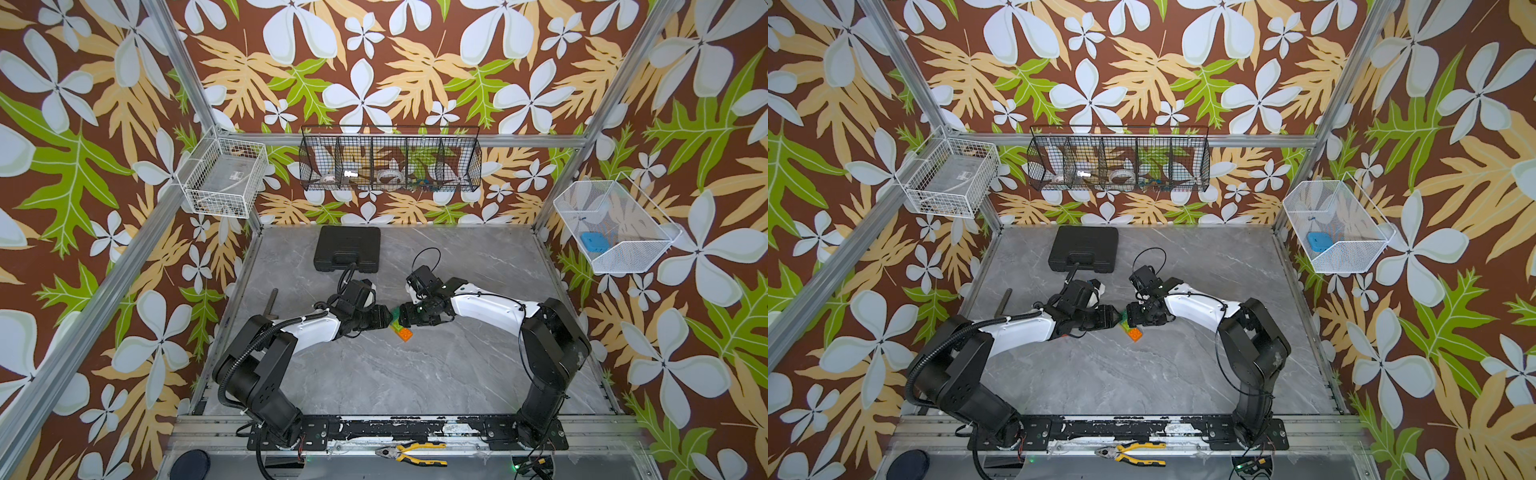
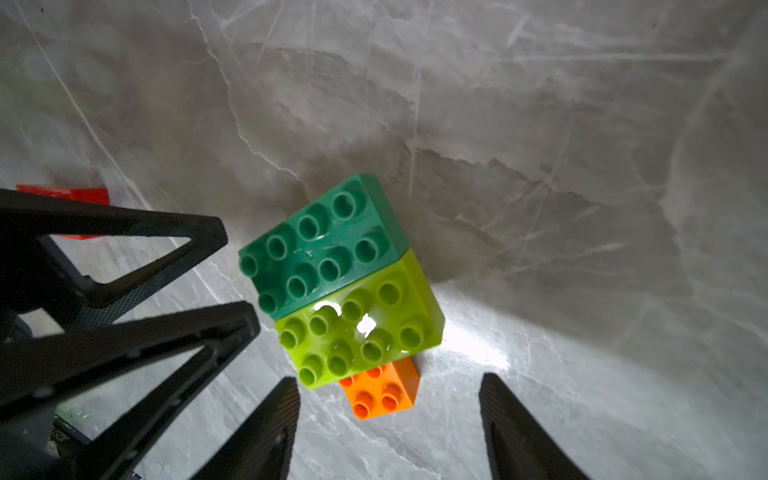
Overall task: Assemble a rectangle with lego
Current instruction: Adjust the lego brick from the lego brick.
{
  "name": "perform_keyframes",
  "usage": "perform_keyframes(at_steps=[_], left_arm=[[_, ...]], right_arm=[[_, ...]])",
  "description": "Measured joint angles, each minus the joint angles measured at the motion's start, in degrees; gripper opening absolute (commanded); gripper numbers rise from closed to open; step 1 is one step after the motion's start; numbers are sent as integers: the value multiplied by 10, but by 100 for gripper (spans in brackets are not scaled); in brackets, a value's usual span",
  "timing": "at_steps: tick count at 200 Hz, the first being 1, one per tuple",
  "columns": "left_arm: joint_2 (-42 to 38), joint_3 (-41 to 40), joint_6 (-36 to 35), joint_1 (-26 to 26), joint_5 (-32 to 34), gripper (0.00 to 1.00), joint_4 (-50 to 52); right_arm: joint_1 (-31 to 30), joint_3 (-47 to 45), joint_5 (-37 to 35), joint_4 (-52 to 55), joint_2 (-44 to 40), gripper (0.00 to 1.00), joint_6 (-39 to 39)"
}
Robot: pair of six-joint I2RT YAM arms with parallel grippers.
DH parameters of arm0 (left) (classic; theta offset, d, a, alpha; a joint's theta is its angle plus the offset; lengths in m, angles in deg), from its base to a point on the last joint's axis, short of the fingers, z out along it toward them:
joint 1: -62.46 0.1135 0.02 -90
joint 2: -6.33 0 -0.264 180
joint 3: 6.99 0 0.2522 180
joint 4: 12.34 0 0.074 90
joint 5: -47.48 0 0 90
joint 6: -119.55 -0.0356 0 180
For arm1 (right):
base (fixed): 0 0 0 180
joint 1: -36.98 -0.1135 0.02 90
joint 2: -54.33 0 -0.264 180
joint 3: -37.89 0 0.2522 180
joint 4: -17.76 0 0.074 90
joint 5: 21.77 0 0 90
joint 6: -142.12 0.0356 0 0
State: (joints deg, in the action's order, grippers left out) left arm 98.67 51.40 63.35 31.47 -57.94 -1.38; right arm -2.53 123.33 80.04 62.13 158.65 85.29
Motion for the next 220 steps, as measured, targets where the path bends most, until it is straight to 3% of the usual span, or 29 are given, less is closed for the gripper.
perform_keyframes(at_steps=[109, 220], left_arm=[[11, 2, -9, -1, 3, 58, 3], [26, 5, -20, -1, -27, 43, -7]], right_arm=[[0, 10, -3, -6, 23, 63, -1], [1, 5, 4, -24, 39, 59, -5]])
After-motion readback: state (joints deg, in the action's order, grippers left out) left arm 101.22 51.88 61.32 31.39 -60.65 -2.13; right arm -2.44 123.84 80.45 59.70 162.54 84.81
